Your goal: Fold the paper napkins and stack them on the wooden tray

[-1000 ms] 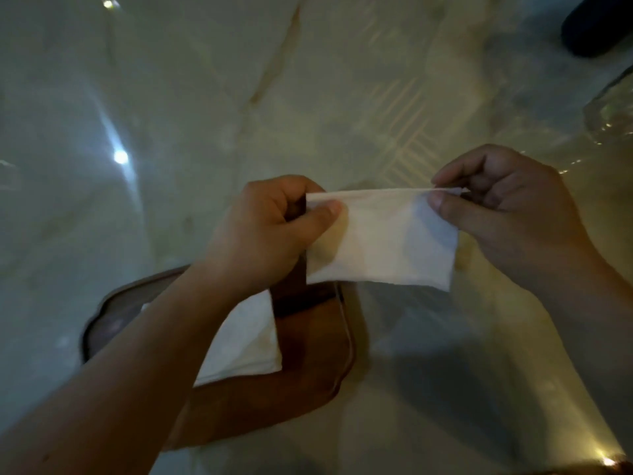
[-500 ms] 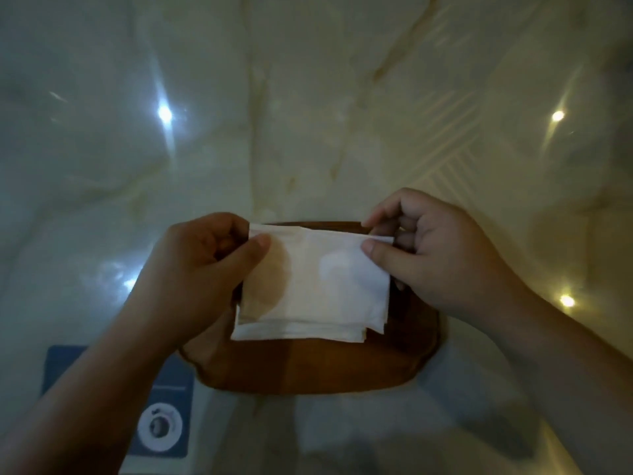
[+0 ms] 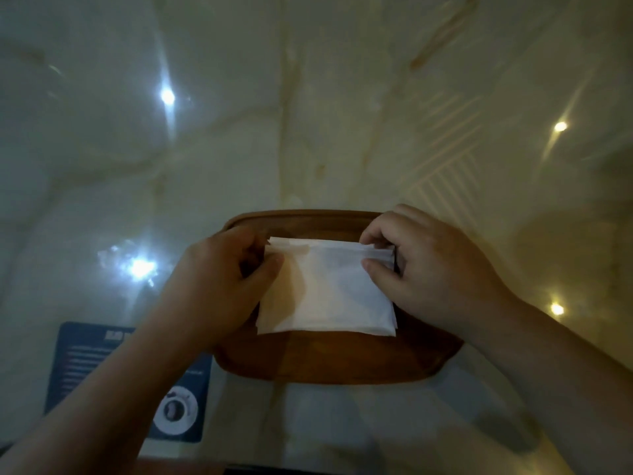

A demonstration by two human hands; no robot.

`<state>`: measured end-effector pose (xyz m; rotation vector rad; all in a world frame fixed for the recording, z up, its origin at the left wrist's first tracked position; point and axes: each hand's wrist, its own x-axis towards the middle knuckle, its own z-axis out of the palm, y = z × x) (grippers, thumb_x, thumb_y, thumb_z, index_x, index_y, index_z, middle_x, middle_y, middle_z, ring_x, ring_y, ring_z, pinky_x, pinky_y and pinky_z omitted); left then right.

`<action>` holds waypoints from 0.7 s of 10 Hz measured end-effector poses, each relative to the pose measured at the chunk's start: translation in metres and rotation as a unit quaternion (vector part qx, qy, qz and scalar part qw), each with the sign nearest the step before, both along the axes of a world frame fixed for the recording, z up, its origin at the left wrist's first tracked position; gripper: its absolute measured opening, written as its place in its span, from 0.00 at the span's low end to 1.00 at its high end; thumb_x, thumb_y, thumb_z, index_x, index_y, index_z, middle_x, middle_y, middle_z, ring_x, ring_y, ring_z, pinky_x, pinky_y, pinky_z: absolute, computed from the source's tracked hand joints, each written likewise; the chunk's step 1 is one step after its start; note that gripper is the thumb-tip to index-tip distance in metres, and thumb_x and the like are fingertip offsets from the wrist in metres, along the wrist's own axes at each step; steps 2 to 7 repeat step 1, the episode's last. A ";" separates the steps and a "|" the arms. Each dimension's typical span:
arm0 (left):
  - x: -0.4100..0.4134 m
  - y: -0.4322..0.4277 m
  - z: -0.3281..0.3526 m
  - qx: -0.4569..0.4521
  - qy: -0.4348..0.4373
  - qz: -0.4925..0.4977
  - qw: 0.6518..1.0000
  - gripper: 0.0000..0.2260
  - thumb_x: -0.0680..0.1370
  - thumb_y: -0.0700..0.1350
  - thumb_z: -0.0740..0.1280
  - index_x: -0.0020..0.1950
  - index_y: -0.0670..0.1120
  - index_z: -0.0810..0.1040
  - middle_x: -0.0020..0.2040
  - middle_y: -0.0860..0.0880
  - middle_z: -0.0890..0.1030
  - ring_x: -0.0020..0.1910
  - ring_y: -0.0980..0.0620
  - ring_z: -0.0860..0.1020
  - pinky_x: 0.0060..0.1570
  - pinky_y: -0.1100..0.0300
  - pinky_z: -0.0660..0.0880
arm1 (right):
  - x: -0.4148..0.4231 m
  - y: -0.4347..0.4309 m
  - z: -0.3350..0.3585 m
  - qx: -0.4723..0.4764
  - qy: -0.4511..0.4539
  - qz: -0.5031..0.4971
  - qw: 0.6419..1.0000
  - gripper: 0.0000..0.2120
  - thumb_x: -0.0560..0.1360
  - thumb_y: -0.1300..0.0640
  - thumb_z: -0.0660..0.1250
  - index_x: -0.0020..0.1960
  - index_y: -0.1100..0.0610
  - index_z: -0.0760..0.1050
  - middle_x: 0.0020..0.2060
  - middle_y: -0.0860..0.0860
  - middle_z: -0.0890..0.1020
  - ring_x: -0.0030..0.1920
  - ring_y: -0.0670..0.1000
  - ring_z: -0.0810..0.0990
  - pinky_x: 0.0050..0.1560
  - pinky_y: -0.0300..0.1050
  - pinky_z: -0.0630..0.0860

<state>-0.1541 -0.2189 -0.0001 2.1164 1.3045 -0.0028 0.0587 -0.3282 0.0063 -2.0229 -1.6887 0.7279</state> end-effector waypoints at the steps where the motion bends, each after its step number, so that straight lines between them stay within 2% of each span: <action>1: 0.002 0.001 0.002 0.081 0.024 -0.032 0.996 0.08 0.70 0.56 0.64 0.46 0.57 0.71 0.31 0.60 0.72 0.29 0.62 0.70 0.27 0.66 0.64 | -0.001 -0.002 0.001 0.027 -0.065 0.032 0.997 0.06 0.71 0.53 0.69 0.45 0.53 0.75 0.42 0.47 0.75 0.34 0.47 0.72 0.30 0.31 0.61; 7: 0.002 0.001 0.002 0.081 0.024 -0.032 0.996 0.08 0.70 0.56 0.64 0.46 0.57 0.71 0.31 0.60 0.72 0.29 0.62 0.70 0.27 0.66 0.64 | -0.001 -0.002 0.001 0.027 -0.065 0.032 0.997 0.06 0.71 0.53 0.69 0.45 0.53 0.75 0.42 0.47 0.75 0.34 0.47 0.72 0.30 0.31 0.61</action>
